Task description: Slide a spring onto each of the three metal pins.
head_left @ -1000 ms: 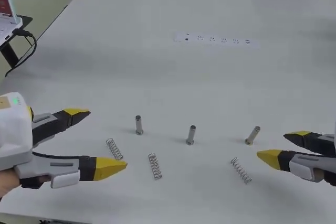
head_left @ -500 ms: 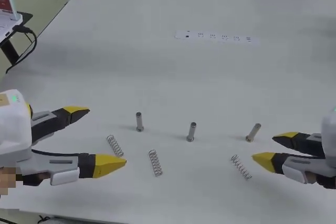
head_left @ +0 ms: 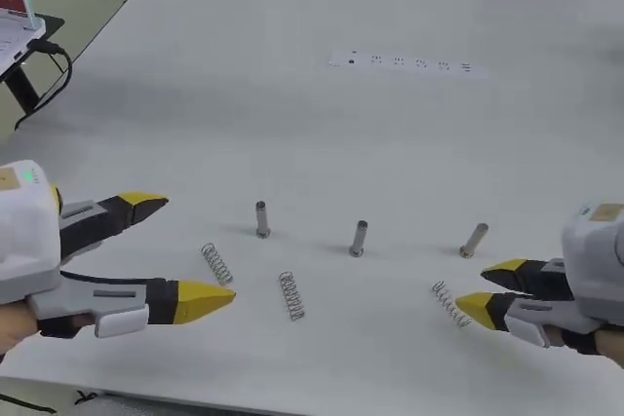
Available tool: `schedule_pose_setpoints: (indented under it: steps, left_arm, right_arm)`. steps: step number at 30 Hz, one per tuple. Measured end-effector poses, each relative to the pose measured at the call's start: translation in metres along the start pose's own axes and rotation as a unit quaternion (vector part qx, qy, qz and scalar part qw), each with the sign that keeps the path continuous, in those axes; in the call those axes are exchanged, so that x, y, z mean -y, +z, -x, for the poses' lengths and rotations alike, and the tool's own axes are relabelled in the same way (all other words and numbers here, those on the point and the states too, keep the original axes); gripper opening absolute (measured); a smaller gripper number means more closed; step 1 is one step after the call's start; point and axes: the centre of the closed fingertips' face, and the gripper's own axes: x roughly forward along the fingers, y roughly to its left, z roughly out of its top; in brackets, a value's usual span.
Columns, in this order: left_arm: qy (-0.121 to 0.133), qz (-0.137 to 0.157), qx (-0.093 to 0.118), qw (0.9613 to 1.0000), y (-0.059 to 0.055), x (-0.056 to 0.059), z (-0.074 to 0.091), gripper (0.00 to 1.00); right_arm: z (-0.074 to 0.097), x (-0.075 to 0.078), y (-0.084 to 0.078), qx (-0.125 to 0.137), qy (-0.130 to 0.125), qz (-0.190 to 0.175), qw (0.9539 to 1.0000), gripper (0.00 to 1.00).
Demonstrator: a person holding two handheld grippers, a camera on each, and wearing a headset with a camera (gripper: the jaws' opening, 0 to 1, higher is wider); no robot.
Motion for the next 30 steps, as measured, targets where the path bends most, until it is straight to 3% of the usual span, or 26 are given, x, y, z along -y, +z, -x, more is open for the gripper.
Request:
schedule_pose_setpoints:
  steps: [18, 30]
  left_arm:
    - [0.003, 0.002, -0.005, 1.0000, -0.005, 0.001, 0.002, 0.83]
    - [0.003, 0.003, -0.006, 1.0000, -0.007, 0.001, 0.002, 0.83]
  right_arm:
    - [-0.023, -0.008, -0.021, -0.054, 0.008, 0.021, 0.9983, 0.20]
    - [-0.027, -0.006, -0.025, -0.067, 0.006, 0.012, 0.9977, 0.15]
